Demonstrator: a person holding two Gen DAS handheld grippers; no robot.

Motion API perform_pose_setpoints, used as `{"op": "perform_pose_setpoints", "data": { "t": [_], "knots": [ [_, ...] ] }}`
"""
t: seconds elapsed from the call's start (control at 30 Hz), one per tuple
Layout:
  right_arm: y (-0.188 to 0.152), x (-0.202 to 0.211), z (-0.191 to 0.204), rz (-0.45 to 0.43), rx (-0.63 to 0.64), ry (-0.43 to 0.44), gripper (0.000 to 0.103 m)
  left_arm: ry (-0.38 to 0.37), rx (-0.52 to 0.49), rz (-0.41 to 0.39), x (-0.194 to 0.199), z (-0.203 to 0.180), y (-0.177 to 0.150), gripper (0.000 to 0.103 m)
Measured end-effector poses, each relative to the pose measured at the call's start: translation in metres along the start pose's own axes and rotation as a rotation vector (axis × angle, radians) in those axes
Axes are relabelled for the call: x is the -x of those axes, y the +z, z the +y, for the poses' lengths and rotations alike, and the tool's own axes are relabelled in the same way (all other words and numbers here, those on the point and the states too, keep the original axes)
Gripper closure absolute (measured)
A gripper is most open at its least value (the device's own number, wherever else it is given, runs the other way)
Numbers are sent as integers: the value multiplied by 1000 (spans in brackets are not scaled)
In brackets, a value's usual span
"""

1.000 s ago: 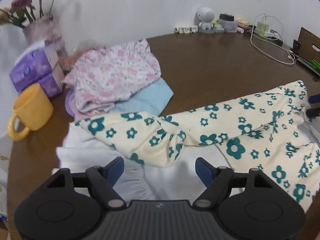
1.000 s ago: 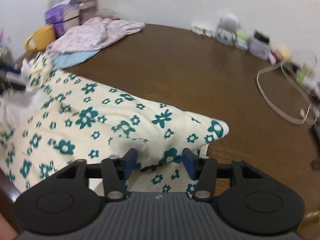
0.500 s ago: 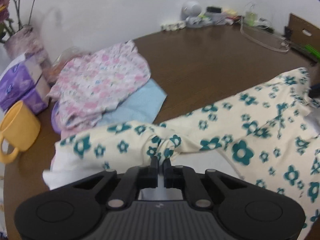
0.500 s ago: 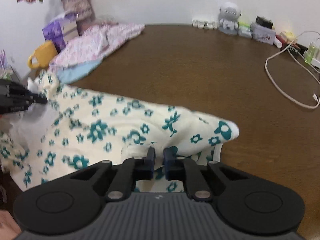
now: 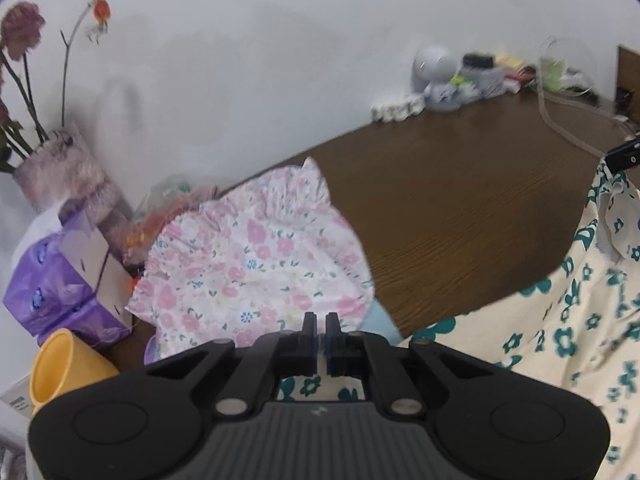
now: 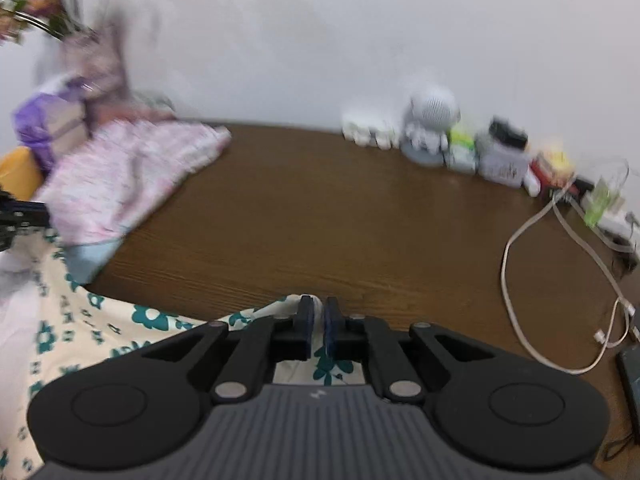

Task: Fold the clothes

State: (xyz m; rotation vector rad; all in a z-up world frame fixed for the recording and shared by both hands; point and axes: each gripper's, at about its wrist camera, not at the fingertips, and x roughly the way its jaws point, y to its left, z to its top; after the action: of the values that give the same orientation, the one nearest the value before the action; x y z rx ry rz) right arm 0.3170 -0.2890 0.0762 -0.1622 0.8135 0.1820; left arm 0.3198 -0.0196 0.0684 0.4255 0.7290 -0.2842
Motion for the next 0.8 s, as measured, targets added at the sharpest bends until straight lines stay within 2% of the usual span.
{"op": "perform_pose_setpoints", "data": {
  "t": [0.13, 0.2, 0.23, 0.27, 0.33, 0.37, 0.43, 0.53, 0.63, 0.8],
  "knots": [
    [-7, -42, -3, 67, -33, -31, 98, 1, 39, 23, -18, 3, -10, 101],
    [-12, -47, -9, 76, -69, -11, 97, 4, 77, 22, -22, 10, -16, 92],
    [-15, -49, -12, 80, -87, 0, 93, -2, 113, 22, -17, 18, -19, 81],
    [-17, -45, -16, 73, -110, 16, 91, -8, 148, 22, -13, 26, -22, 61],
    [-27, -20, -25, 32, -146, 59, 64, -30, 220, -7, 7, 45, -32, 37],
    [-33, -7, -30, 11, -163, 81, 59, -46, 257, -38, 21, 55, -39, 30],
    [-49, 22, -37, -28, -147, 107, 56, -64, 293, -64, 49, 70, -57, 23],
    [-80, 53, -41, -31, -122, 101, 47, -46, 308, -55, 81, 85, -94, 18],
    [-113, 69, -40, -5, -122, 113, 46, -25, 342, -2, 98, 92, -136, 17],
    [-154, 78, -23, 16, -109, 133, 46, -86, 452, 44, 107, 96, -183, 18]
  ]
}}
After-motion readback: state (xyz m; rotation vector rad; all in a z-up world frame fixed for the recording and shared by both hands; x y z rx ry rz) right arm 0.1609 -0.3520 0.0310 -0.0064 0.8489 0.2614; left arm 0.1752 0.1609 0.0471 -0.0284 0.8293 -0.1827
